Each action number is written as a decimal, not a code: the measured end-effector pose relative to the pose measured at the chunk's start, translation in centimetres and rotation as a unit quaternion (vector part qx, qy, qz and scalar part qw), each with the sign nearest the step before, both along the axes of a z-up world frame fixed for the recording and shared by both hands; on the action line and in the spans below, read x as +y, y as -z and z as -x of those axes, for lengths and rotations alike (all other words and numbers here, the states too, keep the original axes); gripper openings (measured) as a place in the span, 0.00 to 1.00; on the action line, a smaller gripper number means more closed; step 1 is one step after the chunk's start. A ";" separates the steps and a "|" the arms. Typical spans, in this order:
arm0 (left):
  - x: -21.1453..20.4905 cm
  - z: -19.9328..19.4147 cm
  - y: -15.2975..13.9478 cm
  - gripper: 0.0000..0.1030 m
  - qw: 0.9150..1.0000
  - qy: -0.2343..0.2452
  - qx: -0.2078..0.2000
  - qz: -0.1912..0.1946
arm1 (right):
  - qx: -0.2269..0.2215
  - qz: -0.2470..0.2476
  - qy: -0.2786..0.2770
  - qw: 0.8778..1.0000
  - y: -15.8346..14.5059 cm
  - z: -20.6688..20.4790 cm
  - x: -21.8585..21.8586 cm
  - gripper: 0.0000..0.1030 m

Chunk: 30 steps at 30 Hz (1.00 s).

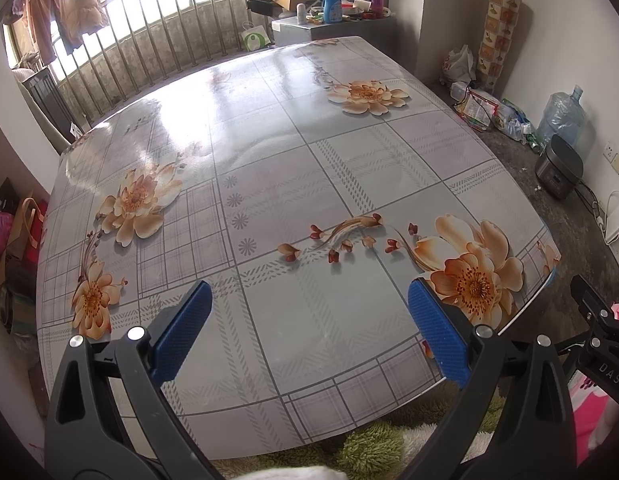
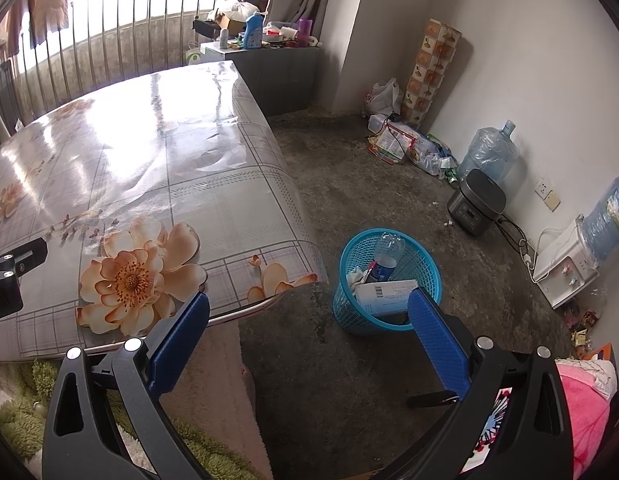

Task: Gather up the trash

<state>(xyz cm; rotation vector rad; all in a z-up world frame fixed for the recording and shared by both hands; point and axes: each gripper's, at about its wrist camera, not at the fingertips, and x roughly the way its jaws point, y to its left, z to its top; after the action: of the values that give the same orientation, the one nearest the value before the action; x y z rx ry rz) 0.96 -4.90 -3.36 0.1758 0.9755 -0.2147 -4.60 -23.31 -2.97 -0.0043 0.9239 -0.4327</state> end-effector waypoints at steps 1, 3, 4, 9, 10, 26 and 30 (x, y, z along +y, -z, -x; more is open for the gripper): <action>0.0 0.0 0.0 0.92 1.000 0.000 0.000 0.000 | 0.000 0.000 0.000 1.000 0.0 0.0 0.0 0.94; 0.0 0.0 0.0 0.92 1.000 0.000 0.000 0.000 | 0.000 0.000 0.000 1.000 0.0 0.0 0.0 0.94; 0.0 0.0 0.0 0.92 1.000 0.000 0.000 0.000 | 0.000 0.000 0.000 1.000 0.0 0.0 0.1 0.94; 0.0 0.0 0.0 0.92 1.000 0.000 0.000 0.000 | 0.000 0.000 -0.001 1.000 -0.1 -0.1 0.2 0.94; 0.0 0.0 0.0 0.92 1.000 0.000 0.000 0.000 | 0.000 0.000 -0.001 1.000 -0.1 -0.1 0.2 0.94; 0.0 0.1 0.0 0.92 1.000 0.000 0.000 0.000 | 0.000 -0.001 -0.001 1.000 -0.1 -0.3 0.4 0.94; 0.0 0.1 0.0 0.92 1.000 0.000 0.001 -0.001 | 0.000 -0.001 -0.002 1.000 -0.1 -0.3 0.4 0.94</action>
<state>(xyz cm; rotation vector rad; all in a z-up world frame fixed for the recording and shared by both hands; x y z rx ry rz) 0.90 -4.92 -3.39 0.1765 0.9769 -0.2139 -4.25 -22.91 -2.86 -0.0035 0.9233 -0.4286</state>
